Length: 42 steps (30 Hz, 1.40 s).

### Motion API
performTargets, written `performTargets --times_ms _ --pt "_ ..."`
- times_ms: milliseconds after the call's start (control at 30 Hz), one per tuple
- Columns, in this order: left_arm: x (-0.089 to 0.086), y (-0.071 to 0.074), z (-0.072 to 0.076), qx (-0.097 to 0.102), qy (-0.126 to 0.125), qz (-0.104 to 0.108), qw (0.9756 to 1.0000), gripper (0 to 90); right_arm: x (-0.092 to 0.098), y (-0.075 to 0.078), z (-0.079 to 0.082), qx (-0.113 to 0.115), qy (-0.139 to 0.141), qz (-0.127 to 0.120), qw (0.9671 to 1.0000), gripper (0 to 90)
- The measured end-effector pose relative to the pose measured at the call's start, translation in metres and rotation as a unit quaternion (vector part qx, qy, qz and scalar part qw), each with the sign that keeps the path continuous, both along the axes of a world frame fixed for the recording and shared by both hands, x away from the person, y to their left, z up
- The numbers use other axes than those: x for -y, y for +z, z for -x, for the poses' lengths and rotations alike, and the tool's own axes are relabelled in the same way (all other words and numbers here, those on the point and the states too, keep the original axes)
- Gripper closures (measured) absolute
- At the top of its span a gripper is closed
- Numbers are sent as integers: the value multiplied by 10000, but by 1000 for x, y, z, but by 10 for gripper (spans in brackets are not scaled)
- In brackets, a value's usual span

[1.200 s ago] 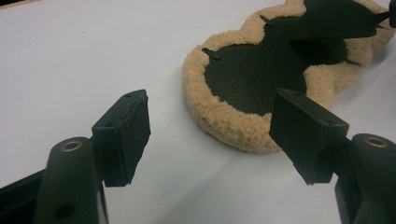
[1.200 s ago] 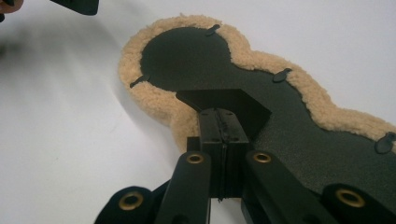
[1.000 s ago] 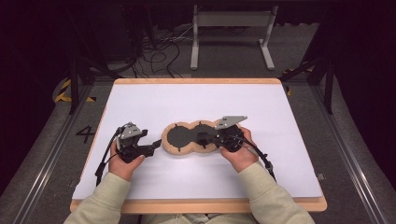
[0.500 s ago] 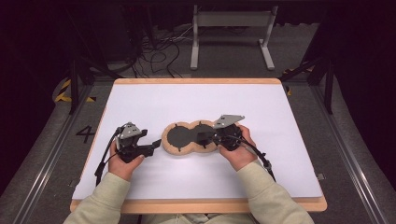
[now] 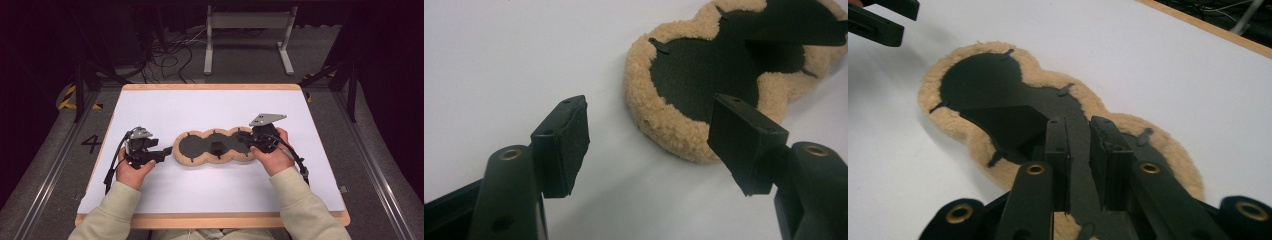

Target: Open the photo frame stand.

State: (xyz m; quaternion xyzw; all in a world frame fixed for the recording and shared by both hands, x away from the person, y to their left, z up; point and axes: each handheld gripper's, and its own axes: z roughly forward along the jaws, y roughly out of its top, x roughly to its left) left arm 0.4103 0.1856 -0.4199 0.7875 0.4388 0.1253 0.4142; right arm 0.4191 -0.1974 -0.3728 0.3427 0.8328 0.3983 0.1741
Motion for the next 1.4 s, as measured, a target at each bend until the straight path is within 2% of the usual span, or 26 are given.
performTargets --times_ms 100,167,200,300,333,433,500,533,567,633,733,833,867,933,1033,1167,1267,1300,1400 --pt "2 1 -2 -111 52 55 9999 354 9 2 -5 -86 -113 -15 9999 777" --pt "3 2 -4 -49 30 10 10000 406 13 2 -7 -122 -135 -54 9998 746" --pt "4 2 -3 -44 57 -1 10000 427 15 2 -9 -80 -179 12 9998 746" --pt "5 1 -5 -34 125 -62 9999 493 20 2 -11 -201 -315 21 9993 748" --pt "5 -1 -6 -126 161 -62 9998 501 25 1 -14 -295 -400 0 9988 724" --pt "4 -2 -9 -201 170 -25 9996 517 30 -1 -17 -330 -519 -48 9981 646" --pt "4 -3 -10 -251 218 -55 9994 524 32 -2 -18 -357 -567 -53 9977 630" --pt "5 -5 -12 -374 381 -151 9985 560 36 -3 -21 -413 -639 -29 9971 613" --pt "6 -5 -13 -436 421 -171 9980 577 37 -4 -22 -433 -670 -32 9968 610" --pt "6 -7 -15 -527 467 -135 9974 586 40 -8 -25 -501 -732 39 9960 611" --pt "5 -9 -18 -577 422 -51 9974 577 43 -15 -30 -661 -815 154 9944 596" --pt "6 -10 -19 -628 403 22 9972 548 45 -19 -34 -689 -862 163 9938 578" --pt "7 -11 -20 -659 391 40 9971 541 49 -24 -36 -778 -933 -19 9926 567" --pt "9 -12 -21 -711 341 55 9969 527 51 -26 -37 -819 -965 -47 9919 558" --pt "14 -17 -24 -858 217 -18 9961 521 58 -37 -43 -1066 -1069 -255 9882 495" --pt "17 -20 -26 -990 196 44 9949 503 60 -45 -49 -1352 -1069 -471 9839 433" --pt "17 -20 -27 -1020 215 81 9945 492 59 -47 -51 -1372 -1106 -480 9832 404" --pt "18 -21 -28 -1074 243 131 9938 472 58 -49 -53 -1427 -1147 -540 9816 378" --pt "18 -22 -29 -1115 213 158 9934 443 56 -52 -56 -1469 -1211 -552 9802 332"
